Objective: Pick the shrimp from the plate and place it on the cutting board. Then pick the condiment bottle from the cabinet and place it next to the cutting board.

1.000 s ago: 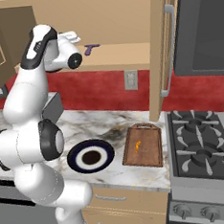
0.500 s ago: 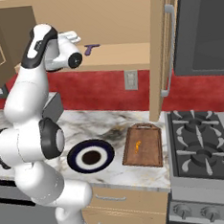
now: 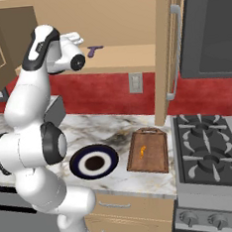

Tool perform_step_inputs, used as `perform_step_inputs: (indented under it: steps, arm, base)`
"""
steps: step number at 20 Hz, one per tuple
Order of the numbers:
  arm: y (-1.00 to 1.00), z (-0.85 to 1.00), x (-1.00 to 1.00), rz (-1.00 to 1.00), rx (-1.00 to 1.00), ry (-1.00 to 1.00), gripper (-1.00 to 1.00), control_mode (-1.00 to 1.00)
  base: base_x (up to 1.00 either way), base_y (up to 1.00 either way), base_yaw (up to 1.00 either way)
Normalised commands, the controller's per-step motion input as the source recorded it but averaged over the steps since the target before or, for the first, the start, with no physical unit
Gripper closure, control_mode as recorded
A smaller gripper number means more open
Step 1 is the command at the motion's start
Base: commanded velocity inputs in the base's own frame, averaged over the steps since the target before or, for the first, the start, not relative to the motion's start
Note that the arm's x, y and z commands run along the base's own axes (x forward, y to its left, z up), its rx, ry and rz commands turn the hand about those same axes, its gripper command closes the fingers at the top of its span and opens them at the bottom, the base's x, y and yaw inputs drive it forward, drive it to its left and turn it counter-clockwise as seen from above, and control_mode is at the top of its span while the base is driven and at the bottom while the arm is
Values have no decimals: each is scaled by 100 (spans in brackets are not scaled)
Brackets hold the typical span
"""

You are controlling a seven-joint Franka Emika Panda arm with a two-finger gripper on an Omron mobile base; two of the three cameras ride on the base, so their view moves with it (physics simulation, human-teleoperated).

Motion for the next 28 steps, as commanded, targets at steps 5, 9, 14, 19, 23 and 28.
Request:
perform_step_inputs:
  steps: [5, 9, 14, 19, 23, 28]
  arm:
    - [0, 0, 0, 0, 0, 0, 100, -100]
    - [0, 0, 0, 0, 0, 0, 100, -100]
    - [0, 1, 0, 0, 0, 0, 100, -100]
    - [0, 18, -1, 0, 0, 0, 100, -100]
    - [0, 31, -6, 0, 0, 0, 100, -100]
    - [0, 18, -13, 0, 0, 0, 100, -100]
  base:
    - [0, 0, 0]
    - [0, 0, 0]
    - [0, 0, 0]
    - [0, 0, 0]
    - [0, 0, 0]
    - [0, 0, 0]
